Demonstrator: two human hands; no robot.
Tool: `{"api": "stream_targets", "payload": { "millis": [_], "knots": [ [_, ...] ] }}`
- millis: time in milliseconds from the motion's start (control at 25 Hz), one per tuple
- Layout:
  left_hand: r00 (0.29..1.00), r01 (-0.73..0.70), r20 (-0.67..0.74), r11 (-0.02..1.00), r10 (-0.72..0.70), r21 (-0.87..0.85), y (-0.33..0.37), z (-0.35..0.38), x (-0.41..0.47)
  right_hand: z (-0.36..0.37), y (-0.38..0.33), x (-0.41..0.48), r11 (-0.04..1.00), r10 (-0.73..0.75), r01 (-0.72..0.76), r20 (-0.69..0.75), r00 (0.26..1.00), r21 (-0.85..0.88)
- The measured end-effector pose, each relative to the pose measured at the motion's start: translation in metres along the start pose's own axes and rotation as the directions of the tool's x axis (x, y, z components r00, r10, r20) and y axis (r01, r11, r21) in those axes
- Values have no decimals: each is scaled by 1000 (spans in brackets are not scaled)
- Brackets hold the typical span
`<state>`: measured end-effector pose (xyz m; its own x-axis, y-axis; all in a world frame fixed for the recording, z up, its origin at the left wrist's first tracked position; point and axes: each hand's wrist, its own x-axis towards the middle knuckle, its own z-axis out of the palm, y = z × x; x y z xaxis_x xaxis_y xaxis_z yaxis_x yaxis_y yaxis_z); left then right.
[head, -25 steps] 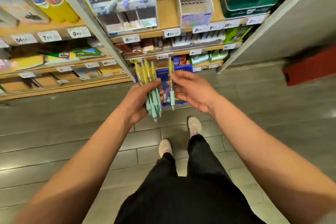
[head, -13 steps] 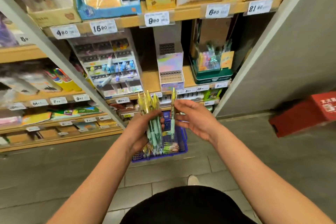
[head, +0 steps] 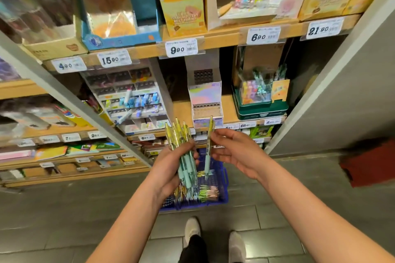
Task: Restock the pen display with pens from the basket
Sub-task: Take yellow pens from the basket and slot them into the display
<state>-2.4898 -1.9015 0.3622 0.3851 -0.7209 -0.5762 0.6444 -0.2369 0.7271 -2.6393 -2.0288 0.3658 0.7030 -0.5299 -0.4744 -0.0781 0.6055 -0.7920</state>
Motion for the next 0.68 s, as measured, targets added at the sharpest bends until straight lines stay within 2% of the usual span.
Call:
{"api": "stream_targets", "payload": {
  "millis": [280, 440, 520, 600, 680],
  "knots": [
    [995, 38, 88, 999, -40, 23, 13, -36, 97, -7, 8, 91, 997, -75, 80, -180, 981, 20],
    [993, 18, 112, 997, -27, 75, 26, -54, 165, -13, 1, 160, 973, -227, 227, -262, 938, -30],
    [989, 9, 145, 998, -18, 59, 31, -56, 193, -19, -26, 199, 928, -374, 356, -299, 878, -113],
    [984, -17, 177, 997, 4, 70, 35, -53, 212, -23, -64, 239, 851, -524, 483, -378, 763, -204],
    [978, -53, 203, 997, 42, 51, 38, -49, 228, -18, -99, 279, 743, -669, 568, -361, 650, -354]
  ]
}}
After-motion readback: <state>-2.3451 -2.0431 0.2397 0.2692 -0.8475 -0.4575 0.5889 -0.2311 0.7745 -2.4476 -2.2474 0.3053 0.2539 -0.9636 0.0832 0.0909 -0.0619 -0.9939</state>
